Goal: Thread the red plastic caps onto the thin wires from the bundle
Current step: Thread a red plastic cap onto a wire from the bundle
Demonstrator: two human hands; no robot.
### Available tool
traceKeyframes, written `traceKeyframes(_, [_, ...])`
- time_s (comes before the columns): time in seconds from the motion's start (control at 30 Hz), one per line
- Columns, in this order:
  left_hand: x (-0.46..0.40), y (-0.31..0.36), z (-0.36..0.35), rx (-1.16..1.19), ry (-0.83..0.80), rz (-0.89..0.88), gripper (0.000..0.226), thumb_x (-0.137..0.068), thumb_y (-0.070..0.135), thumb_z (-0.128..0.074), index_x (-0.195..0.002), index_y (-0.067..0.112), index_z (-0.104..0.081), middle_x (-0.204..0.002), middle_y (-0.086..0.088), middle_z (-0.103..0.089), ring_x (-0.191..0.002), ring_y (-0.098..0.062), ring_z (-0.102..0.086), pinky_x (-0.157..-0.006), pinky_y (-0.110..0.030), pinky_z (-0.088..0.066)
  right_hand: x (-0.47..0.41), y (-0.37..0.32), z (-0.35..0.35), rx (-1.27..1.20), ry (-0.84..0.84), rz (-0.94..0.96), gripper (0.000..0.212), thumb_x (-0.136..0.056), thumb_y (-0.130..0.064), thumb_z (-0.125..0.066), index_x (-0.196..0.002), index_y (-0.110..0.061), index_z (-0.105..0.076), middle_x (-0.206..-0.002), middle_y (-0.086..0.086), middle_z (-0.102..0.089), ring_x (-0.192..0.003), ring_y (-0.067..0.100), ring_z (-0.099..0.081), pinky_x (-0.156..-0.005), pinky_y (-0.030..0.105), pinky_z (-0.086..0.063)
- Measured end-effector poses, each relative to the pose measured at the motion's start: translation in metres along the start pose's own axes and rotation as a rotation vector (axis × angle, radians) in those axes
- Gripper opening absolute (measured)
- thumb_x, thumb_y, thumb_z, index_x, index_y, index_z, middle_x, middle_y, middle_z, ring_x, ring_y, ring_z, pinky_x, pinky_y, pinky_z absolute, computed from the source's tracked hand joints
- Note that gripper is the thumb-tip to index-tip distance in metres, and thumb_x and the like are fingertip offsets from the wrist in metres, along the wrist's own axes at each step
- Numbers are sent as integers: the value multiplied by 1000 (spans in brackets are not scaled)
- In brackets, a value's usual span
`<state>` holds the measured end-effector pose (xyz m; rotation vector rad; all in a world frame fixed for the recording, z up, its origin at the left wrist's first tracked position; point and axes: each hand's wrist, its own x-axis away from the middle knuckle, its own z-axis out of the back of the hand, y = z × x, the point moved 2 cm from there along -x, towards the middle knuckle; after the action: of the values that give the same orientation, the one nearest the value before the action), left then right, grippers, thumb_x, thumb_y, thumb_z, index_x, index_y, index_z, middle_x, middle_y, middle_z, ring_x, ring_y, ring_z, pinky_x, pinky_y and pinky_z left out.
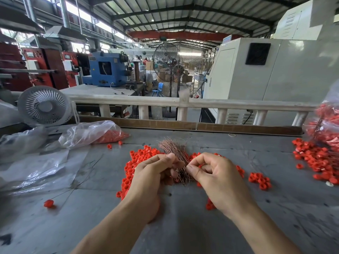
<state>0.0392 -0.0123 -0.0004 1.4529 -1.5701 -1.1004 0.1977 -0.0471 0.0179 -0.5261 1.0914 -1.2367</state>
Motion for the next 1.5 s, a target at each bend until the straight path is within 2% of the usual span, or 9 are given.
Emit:
traceKeyframes(0.13, [-1, -1, 2, -50, 8, -45, 20, -93, 18, -67, -75, 15, -75, -87, -11, -76, -62, -13, -57, -56, -24, -45, 0, 2, 0, 4, -2, -4, 17, -94, -25, -72, -78, -23, -69, -64, 7, -68, -56, 12, -50, -57, 38, -41])
traceKeyframes(0.3, [-4, -1, 11, -350, 92, -194, 21, -96, 26, -69, -79, 15, -75, -79, -6, -76, -58, -8, -57, -53, -21, -46, -6, 12, 11, 46, 42, -47, 19, -96, -25, -68, -78, -22, -67, -54, -1, -66, -43, 5, -47, -46, 17, -36])
traceKeyframes(0.47, [-10, 0, 19, -786, 151, -325, 15, -93, 32, -70, -79, 26, -72, -68, 13, -69, -55, 1, -56, -57, -16, -41, -13, 24, 27, -18, 158, -134, 18, -96, -21, -67, -79, -21, -69, -67, -2, -73, -45, 9, -51, -56, 33, -45])
traceKeyframes(0.6, [-8, 2, 22, -1284, 190, -394, 4, -91, 35, -69, -88, 35, -71, -86, 22, -69, -89, -1, -59, -84, -24, -41, -15, 28, 30, -74, 189, -163, 18, -96, -17, -68, -79, -19, -70, -68, 0, -73, -47, 11, -52, -55, 35, -48])
traceKeyframes(0.7, [-9, 0, 26, -1472, 181, -412, 7, -92, 43, -67, -98, 39, -70, -105, 21, -63, -109, -7, -50, -92, -27, -24, -16, 30, 27, -75, 180, -184, 17, -96, -20, -69, -79, -21, -71, -68, 1, -73, -49, 11, -53, -59, 39, -47])
traceKeyframes(1.0, [-11, -9, 20, -1599, 110, -430, 23, -90, 56, -64, -109, 43, -67, -108, 19, -55, -111, -12, -44, -98, -32, -26, -17, 32, 30, -37, 196, -222, 17, -96, -21, -69, -79, -19, -71, -66, 0, -73, -44, 11, -51, -55, 34, -46])
traceKeyframes(1.27, [-5, -18, 6, -1412, -53, -547, 11, -90, 43, -68, -99, 37, -70, -95, 21, -59, -103, -5, -50, -92, -25, -30, -16, 51, 36, 366, 51, -370, 20, -89, -20, -71, -68, -20, -69, -58, -8, -71, -34, 10, -54, -35, 18, -36])
traceKeyframes(1.4, [-2, -22, 1, -1359, -132, -541, 9, -91, 40, -68, -97, 34, -71, -96, 18, -64, -101, -5, -53, -95, -30, -40, -11, 45, 26, 481, -6, -359, 23, -79, -29, -81, -73, -47, -68, -52, -14, -66, -41, 6, -58, -46, 22, -40])
traceKeyframes(1.5, [-1, -20, 0, -1329, -128, -546, 8, -92, 38, -67, -96, 33, -72, -95, 17, -65, -98, -6, -54, -95, -34, -44, -8, 43, 17, 640, -27, -347, 17, -74, -38, -83, -72, -46, -69, -63, -15, -68, -59, 5, -63, -54, 25, -45])
